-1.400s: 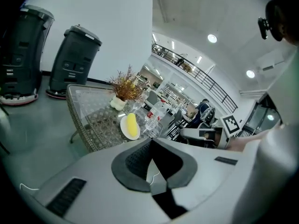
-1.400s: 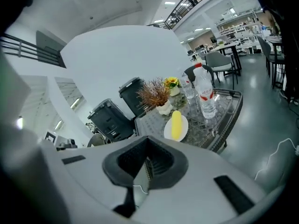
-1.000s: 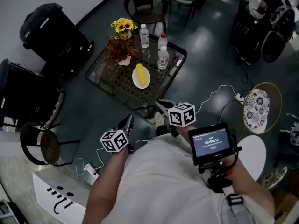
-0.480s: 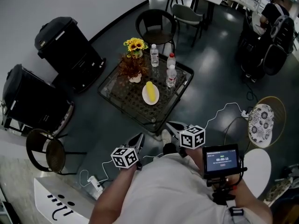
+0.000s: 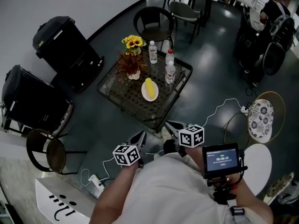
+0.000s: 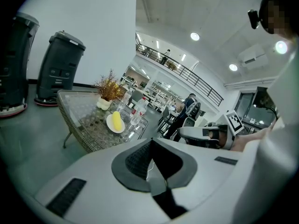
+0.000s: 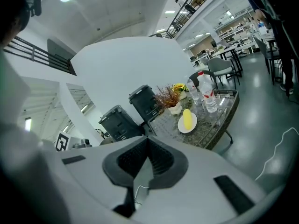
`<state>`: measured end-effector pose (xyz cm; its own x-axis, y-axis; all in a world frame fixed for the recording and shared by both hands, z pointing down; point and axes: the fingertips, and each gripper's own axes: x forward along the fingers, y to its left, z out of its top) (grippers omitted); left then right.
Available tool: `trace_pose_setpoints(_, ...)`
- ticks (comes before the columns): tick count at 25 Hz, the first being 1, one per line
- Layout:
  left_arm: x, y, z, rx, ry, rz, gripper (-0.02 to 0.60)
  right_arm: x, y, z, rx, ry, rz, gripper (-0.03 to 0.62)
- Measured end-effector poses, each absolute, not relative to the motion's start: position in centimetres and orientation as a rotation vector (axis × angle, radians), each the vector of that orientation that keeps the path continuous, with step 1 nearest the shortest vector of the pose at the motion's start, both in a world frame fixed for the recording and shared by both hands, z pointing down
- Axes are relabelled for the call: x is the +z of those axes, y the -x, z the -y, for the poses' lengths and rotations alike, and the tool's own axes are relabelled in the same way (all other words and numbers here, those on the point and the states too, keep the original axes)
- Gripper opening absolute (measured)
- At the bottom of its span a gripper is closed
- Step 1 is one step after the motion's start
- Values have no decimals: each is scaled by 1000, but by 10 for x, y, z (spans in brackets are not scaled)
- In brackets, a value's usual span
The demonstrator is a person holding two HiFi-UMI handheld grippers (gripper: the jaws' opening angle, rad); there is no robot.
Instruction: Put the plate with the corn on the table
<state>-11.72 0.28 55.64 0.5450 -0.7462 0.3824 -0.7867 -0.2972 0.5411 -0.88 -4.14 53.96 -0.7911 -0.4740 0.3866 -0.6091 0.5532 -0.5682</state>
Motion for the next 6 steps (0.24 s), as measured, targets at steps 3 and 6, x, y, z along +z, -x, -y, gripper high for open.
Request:
trace_pose_setpoints(3,557,118,0,79,-2087,1226,6,540,10,41,1055,-911,2598,6)
trace_pose_setpoints(6,559,120,4,81,-2090,1223,6,542,12,41,1053,-908,2594,6)
